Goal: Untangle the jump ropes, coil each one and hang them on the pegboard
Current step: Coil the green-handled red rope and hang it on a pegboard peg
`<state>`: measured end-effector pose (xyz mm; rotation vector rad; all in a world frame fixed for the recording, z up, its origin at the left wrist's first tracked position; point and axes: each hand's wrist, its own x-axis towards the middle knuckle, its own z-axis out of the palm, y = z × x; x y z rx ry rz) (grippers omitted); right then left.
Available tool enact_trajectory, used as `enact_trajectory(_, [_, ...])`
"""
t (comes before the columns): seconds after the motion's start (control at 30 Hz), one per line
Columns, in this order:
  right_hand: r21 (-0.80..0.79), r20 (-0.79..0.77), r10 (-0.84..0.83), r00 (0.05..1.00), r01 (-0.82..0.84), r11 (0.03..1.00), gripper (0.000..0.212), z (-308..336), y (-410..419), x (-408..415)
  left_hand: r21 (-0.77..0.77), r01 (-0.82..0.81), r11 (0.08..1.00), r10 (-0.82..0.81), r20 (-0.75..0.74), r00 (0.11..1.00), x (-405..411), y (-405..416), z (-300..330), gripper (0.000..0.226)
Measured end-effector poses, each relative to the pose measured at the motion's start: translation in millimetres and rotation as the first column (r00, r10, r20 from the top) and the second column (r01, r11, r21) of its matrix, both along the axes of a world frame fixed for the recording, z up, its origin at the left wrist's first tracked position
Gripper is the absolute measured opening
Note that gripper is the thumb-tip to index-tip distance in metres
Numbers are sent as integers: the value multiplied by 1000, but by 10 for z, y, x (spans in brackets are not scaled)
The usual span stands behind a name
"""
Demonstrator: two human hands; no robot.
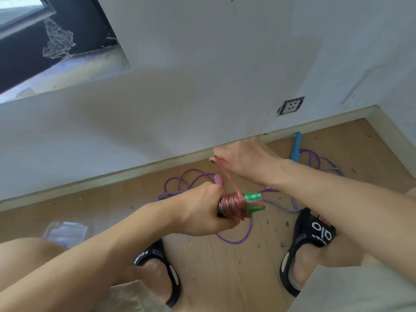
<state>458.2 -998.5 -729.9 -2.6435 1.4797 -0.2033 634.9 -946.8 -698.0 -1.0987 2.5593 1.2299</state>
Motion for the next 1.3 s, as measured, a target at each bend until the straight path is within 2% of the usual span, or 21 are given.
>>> enact_trajectory(0.1, [150,-46,-77,996,83,985,28,1,80,-16,113,-188,976,206,-181,962,88,-79,134,36])
enact_trajectory(0.2, [217,-117,-90,989,114,969,32,3,203,29,215,-442,871,489,-289,823,183,-234,116,33])
enact_trajectory(0.27, [229,-135,-90,987,119,966,35,-6,242,76,254,-613,748,663,-268,699,210,-361,36,36])
enact_trajectory(0.33, [286,-128,-90,988,124,950,39,4,248,102,353,-737,576,817,-224,531,228,-468,-53,33])
enact_trajectory(0.37, [289,-119,-80,990,112,951,41,13,253,114,405,-770,494,868,-180,462,238,-505,-102,31])
enact_trajectory(0.43, [218,-99,-39,994,60,974,41,39,281,131,505,-779,373,918,-82,387,257,-531,-161,25])
enact_trajectory(0.5, [158,-105,-14,994,30,987,40,66,294,123,614,-731,297,934,-28,355,268,-541,-162,26])
enact_trajectory(0.57, [154,-96,-46,994,61,986,40,76,267,67,668,-695,266,937,-10,349,278,-560,-142,31])
enact_trajectory(0.63, [178,-68,-72,995,84,980,40,98,244,15,653,-703,282,932,-10,364,277,-574,-137,33])
enact_trajectory(0.7, [172,-51,-28,998,37,984,41,131,276,29,595,-741,310,923,-1,385,261,-573,-175,30])
enact_trajectory(0.83, [17,-13,122,992,-122,992,32,167,375,144,432,-799,419,872,53,487,217,-561,-309,14])
enact_trajectory(0.9, [-61,8,132,991,-132,989,36,233,371,133,222,-807,547,813,89,576,211,-560,-358,13])
enact_trajectory(0.97, [-93,78,114,990,-106,990,38,329,318,106,-62,-703,708,703,145,696,206,-532,-414,19])
enact_trajectory(1.03, [43,172,38,984,-46,998,41,426,213,75,-215,-545,810,582,193,790,157,-457,-451,15])
enact_trajectory(1.1, [151,281,-54,958,11,989,47,440,80,7,-272,-409,871,468,208,859,107,-383,-463,13])
enact_trajectory(1.2, [280,448,-162,879,35,959,52,365,-38,-50,-316,-289,904,364,211,907,87,-335,-391,18])
enact_trajectory(1.3, [468,518,-300,801,29,883,54,228,-61,-58,-303,-238,923,296,163,941,79,-264,-287,37])
